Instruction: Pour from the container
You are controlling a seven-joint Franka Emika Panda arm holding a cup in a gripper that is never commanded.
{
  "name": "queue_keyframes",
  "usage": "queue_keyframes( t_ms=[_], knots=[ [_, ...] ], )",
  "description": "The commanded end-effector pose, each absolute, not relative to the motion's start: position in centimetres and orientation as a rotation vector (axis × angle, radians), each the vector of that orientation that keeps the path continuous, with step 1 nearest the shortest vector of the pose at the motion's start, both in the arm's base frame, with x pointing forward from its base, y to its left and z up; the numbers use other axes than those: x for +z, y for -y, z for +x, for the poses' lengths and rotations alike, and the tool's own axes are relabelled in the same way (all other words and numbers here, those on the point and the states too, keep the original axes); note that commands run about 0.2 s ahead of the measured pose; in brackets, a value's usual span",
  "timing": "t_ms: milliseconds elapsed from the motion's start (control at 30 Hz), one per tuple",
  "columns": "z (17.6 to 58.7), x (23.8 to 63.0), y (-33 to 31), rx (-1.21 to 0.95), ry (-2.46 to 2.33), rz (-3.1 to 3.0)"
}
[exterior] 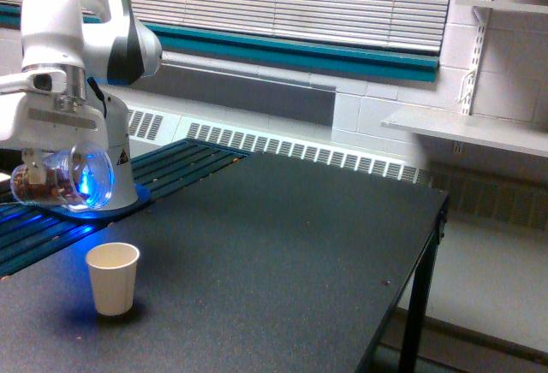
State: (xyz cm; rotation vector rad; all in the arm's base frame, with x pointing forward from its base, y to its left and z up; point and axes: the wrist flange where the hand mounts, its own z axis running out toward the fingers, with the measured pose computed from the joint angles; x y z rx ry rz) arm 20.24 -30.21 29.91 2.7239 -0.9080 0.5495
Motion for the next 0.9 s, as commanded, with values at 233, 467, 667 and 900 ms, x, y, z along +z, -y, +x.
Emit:
queue_keyframes(
  t_ms=[233,467,667,900],
  knots=[
    [19.3,28.0,28.9,0.483,0.933,2.723],
    [19.3,27.6,29.0,0.45,0.919,2.717],
    [19.8,27.6,29.0,0.438,0.901,2.711],
    [20.6,27.4,29.0,0.422,0.889,2.707]
  ],
)
